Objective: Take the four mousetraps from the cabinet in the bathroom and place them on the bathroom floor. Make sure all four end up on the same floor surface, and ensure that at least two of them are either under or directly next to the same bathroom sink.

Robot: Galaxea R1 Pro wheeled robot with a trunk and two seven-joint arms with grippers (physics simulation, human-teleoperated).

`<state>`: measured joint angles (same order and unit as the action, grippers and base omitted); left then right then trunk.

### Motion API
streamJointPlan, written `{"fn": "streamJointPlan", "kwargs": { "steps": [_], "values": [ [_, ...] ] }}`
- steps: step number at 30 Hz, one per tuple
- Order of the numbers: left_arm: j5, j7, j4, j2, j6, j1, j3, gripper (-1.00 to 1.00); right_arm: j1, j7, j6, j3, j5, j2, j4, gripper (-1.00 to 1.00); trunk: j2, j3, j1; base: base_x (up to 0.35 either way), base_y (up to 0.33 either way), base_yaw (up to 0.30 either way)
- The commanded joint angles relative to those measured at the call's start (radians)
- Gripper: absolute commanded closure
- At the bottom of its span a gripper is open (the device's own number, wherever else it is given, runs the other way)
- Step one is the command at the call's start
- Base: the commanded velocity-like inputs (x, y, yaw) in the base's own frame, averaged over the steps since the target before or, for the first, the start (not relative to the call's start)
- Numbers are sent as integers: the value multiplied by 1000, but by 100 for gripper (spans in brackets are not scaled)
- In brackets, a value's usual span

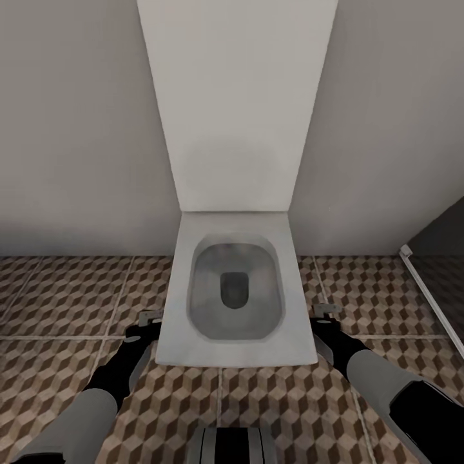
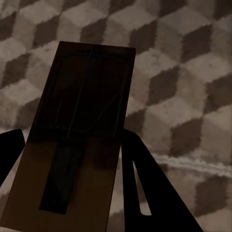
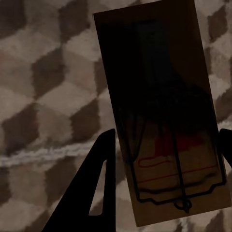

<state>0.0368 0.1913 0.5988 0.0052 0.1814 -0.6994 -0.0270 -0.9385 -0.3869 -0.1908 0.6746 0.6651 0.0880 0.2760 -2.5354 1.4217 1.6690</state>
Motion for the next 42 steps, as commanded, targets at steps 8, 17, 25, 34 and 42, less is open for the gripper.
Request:
{"fn": "streamJointPlan", "kwargs": {
  "steps": [8,17,25,34,42],
  "values": [
    [3,5,2,0,5,0,1,100,0,-4,-4,8,7,2,4,100,0,1,0,93,0,4],
    [2,7,4,0,4,0,1,100,0,-4,-1,9,5,7,3,100,0,1,0,265,0,0],
    [2,7,4,0,4,0,0,100,0,-4,-2,10,4,9,-2,100,0,1,0,54,0,0],
    [2,7,3,0,4,0,0,100,0,-4,-3,13,3,14,-9,100,0,1,0,4,0,0],
    [3,6,1,0,5,0,-1,100,0,4,4,17,0,14,-87,100,0,1,0,0,0,0]
  ]
}}
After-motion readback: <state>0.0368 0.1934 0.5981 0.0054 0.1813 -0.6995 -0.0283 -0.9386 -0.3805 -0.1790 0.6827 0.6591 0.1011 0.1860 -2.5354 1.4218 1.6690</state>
